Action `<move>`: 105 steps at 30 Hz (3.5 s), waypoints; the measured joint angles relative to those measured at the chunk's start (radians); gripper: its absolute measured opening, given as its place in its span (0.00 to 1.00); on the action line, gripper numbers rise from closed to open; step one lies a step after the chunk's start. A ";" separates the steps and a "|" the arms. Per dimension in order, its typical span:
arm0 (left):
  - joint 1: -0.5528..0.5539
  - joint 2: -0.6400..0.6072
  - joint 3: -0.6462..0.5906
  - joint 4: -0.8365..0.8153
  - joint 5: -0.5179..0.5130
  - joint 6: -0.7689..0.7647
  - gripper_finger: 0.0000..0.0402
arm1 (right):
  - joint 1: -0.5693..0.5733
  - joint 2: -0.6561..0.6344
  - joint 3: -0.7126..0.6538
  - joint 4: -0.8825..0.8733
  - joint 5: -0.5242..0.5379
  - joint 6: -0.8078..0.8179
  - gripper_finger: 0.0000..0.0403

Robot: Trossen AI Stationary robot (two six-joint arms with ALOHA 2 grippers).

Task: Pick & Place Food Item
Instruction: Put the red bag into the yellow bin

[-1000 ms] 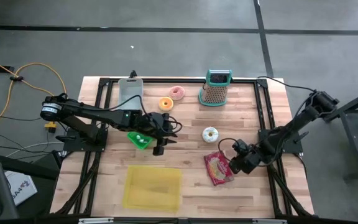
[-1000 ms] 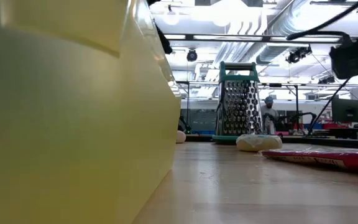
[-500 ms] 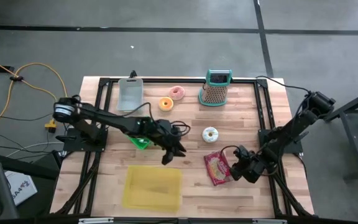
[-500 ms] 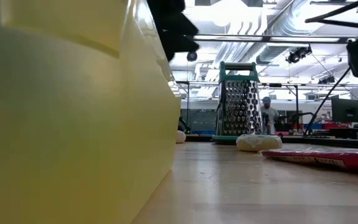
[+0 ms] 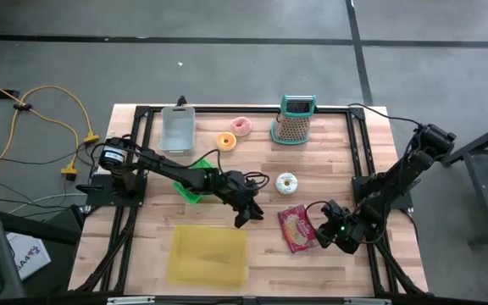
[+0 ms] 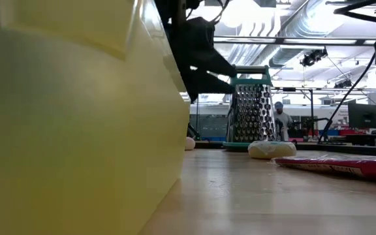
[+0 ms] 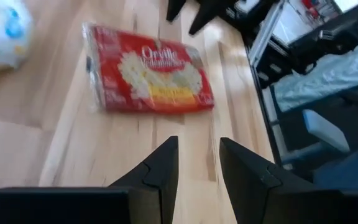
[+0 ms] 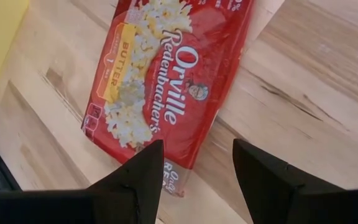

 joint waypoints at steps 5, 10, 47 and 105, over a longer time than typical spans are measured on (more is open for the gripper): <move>0.000 -0.001 0.006 0.003 -0.057 0.000 0.28 | 0.000 0.000 0.000 -0.003 0.000 0.005 0.44; -0.009 0.019 0.041 -0.015 -0.081 0.015 0.28 | -0.001 0.000 0.000 -0.001 0.005 0.005 0.44; -0.050 0.314 0.312 -0.183 -0.277 0.336 0.28 | -0.003 0.098 0.000 0.076 0.022 0.004 0.44; -0.018 0.343 0.312 -0.182 -0.173 0.386 0.00 | -0.003 0.098 0.000 0.123 -0.027 0.120 0.38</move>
